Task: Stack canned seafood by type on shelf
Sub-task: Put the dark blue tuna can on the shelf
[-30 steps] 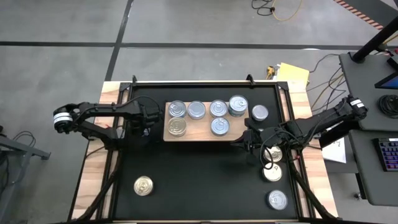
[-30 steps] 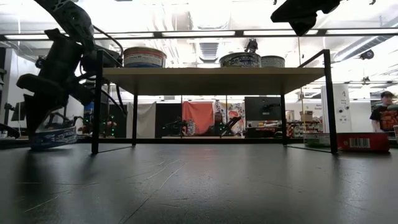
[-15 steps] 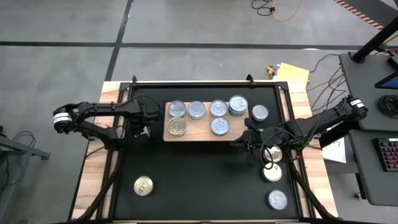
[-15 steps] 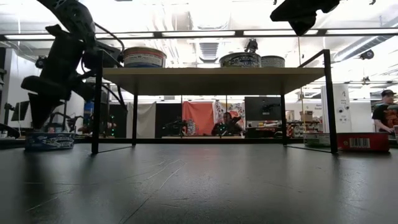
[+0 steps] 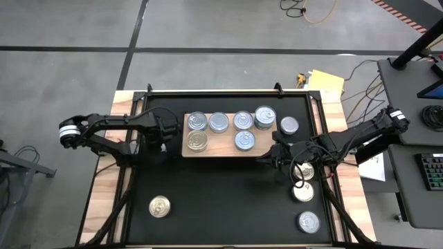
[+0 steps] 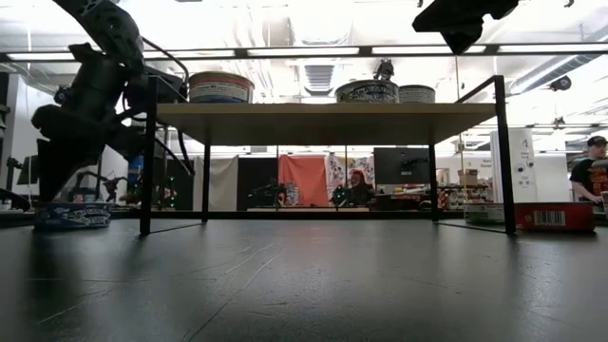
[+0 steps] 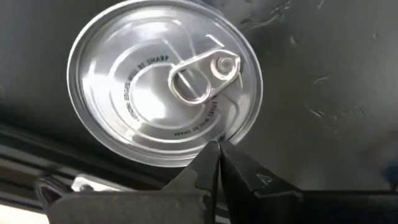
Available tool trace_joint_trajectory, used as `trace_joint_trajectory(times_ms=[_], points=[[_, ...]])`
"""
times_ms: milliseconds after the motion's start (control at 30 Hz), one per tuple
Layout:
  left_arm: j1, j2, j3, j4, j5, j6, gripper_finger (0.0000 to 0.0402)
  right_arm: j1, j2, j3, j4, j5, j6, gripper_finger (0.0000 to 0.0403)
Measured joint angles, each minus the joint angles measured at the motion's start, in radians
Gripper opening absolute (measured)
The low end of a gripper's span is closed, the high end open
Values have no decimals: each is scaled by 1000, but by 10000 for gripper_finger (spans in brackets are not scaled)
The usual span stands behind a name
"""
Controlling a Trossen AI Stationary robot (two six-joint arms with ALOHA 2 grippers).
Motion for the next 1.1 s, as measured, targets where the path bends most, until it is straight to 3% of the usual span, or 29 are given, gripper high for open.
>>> trace_joint_trajectory(times_ms=[300, 567, 1100], points=[[-49, 0, -2, -48, 24, -16, 0, 0, 0, 0, 0, 0, -1, 9], [-54, -1, -3, 46, -93, -157, 0, 0, 0, 0, 1, 0, -2, 9], [-142, -3, -5, 61, -124, -317, 0, 0, 0, 0, 1, 0, -1, 9]])
